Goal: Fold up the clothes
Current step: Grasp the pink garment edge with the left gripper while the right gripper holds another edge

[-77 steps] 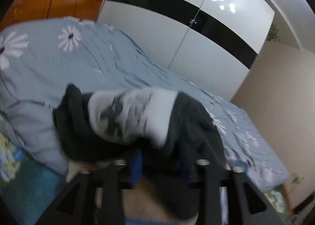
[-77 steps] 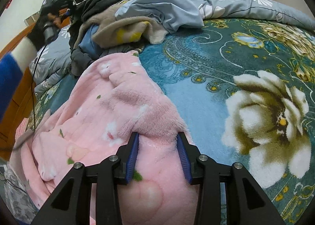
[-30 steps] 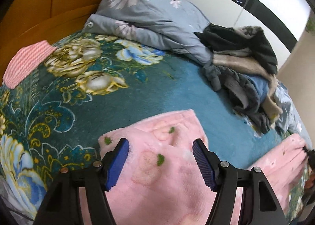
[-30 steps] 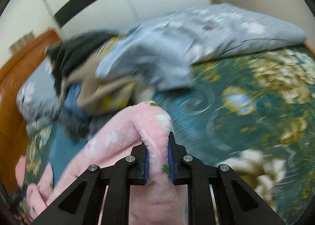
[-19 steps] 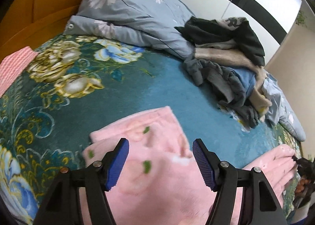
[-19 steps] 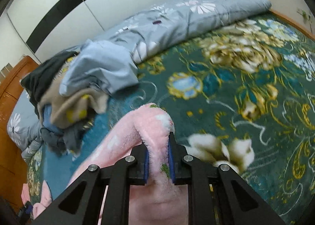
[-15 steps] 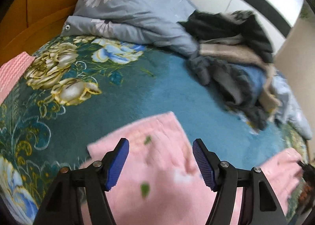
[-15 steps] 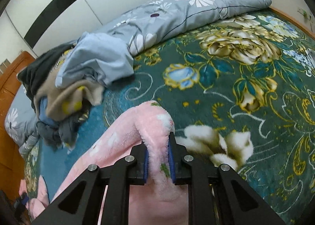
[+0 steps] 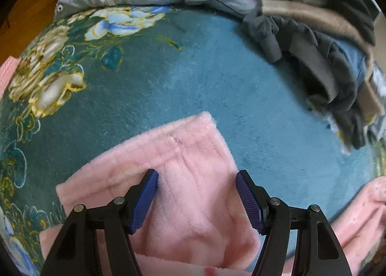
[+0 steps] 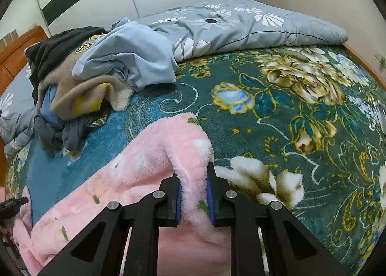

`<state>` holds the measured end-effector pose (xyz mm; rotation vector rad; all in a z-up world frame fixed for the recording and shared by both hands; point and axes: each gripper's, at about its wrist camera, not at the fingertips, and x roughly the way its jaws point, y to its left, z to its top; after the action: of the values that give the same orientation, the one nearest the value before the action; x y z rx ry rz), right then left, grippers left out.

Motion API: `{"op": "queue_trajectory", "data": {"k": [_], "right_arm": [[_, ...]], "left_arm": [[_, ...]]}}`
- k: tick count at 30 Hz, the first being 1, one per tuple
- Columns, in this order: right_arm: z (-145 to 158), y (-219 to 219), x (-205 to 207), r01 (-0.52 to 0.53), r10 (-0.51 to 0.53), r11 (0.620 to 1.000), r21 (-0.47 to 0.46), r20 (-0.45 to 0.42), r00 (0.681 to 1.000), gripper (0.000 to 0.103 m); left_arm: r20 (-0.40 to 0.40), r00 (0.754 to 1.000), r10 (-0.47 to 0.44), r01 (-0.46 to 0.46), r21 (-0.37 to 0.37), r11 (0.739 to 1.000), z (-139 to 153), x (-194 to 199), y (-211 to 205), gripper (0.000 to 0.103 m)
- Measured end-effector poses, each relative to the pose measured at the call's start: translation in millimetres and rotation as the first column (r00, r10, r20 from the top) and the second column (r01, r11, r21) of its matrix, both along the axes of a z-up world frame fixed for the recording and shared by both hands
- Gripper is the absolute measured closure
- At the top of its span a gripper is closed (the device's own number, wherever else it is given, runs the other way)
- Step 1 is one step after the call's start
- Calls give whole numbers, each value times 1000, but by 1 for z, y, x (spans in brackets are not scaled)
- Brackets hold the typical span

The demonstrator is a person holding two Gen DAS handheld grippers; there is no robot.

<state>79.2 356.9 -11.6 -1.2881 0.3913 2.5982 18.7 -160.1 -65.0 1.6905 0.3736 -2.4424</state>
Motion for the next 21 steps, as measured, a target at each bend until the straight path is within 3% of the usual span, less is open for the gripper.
{"op": "queue_trajectory", "data": {"k": [2,5,6,10,15,21], "right_arm": [[0,-1,0,-8,8,1000,4,-4,1000,85],[0,-2,1,-17,17,1000,4,-11,1000,85],[0,-2,1,-20,20,1000,2,-12,1000,85],[-1,-1,2,-31,31,1000,-2,-14,999,85],[6,8,4,-23,21,999,-37,-41,999,85],[36,24,5,-27,15,994,-106,-113,994,85]], "left_arm": [[-4,1000,15,-16,-22,1000,0,1,2,36],[-24,999,46,-47,-42,998,2,5,0,57],[-35,998,57,-58,-31,998,3,8,-3,69],[-85,992,98,-94,44,995,9,21,-17,87],[-211,968,134,-113,110,988,42,30,-37,91],[-447,883,146,-108,110,988,128,26,-77,91]]}}
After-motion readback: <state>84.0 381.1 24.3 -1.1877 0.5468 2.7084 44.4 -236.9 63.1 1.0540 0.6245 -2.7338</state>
